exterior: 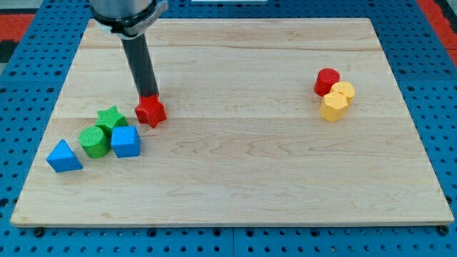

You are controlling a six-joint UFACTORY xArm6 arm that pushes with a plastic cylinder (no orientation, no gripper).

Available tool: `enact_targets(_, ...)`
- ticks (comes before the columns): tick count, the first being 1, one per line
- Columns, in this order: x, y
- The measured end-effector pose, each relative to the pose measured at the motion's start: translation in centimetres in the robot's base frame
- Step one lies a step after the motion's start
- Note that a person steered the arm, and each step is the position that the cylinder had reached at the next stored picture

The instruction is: Move red star into blue cube

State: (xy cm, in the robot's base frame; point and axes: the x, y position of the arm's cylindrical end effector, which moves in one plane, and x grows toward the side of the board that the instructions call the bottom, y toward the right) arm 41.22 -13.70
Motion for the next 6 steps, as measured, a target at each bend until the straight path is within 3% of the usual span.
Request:
enact_targets(1, 2.4, 0.9)
enact_targets(3, 1.4, 5.2)
enact_targets(4, 3.8, 6.7)
enact_targets(6, 5.3, 4.8)
